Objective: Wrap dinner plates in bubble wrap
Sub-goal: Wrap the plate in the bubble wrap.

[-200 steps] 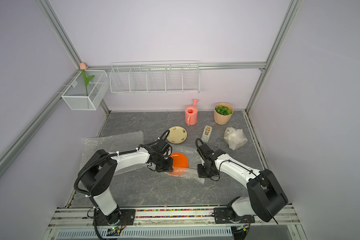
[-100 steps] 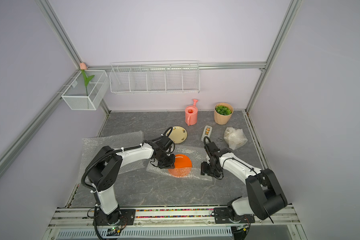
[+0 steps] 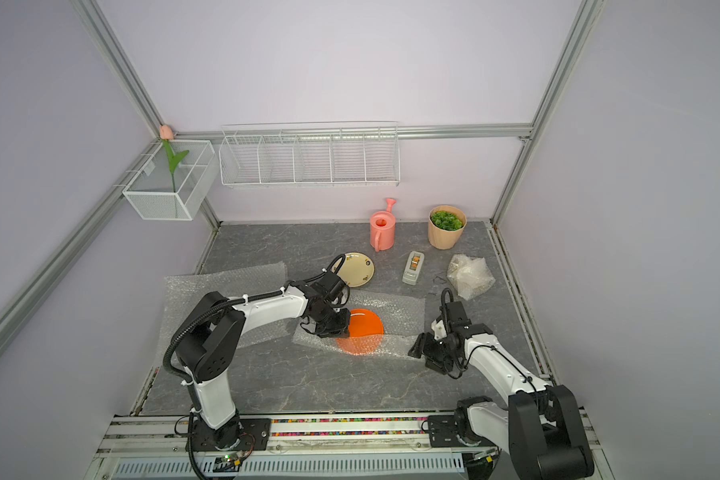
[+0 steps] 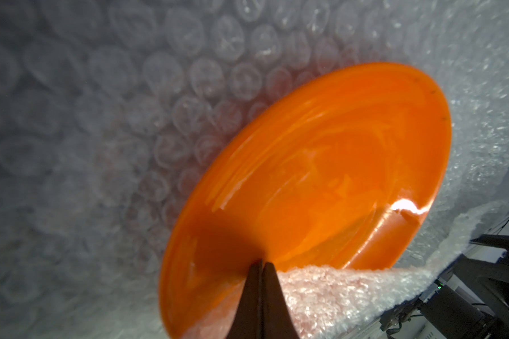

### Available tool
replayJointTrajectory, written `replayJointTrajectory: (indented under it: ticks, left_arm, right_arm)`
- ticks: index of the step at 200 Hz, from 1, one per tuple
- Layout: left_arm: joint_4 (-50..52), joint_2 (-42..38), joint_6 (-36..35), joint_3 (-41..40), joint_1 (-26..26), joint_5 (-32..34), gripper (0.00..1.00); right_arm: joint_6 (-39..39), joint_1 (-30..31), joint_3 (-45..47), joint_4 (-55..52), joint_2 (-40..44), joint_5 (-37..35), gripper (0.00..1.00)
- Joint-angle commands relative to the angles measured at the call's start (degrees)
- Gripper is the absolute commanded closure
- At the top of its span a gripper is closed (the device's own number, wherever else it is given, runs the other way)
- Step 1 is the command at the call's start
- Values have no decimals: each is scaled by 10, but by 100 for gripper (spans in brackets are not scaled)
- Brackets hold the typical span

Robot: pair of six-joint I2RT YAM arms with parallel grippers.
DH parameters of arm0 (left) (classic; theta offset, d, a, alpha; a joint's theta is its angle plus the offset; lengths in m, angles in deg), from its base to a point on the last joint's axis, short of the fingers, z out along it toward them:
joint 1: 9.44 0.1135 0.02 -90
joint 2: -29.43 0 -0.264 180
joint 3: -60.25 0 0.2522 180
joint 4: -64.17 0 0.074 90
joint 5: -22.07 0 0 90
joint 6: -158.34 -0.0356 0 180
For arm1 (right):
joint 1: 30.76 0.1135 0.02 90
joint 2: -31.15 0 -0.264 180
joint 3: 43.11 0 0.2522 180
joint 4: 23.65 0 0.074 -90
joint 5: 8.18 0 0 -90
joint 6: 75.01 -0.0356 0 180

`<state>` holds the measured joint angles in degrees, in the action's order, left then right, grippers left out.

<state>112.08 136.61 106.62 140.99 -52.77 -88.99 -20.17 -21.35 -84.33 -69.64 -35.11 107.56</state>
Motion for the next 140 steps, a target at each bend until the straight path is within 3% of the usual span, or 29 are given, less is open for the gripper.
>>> replayJointTrajectory:
  ticks: [1,24,54,89,140]
  left_arm:
    - [11,5,-1,-5,3,5,96]
    - [7,5,1,-7,1,2,97]
    - [0,10,4,-6,-6,-6,97]
    - [0,15,6,-3,-11,-8,98]
    - [-2,15,10,-4,-15,-9,99]
  right_arm:
    - [-26,-22,21,51,-7,73,51]
    - [-7,-29,7,13,9,36,63]
    - [17,-27,-22,-20,28,50,92]
    - [3,20,-87,-51,45,43,93]
    - [-73,198,-188,-4,-8,-19,93]
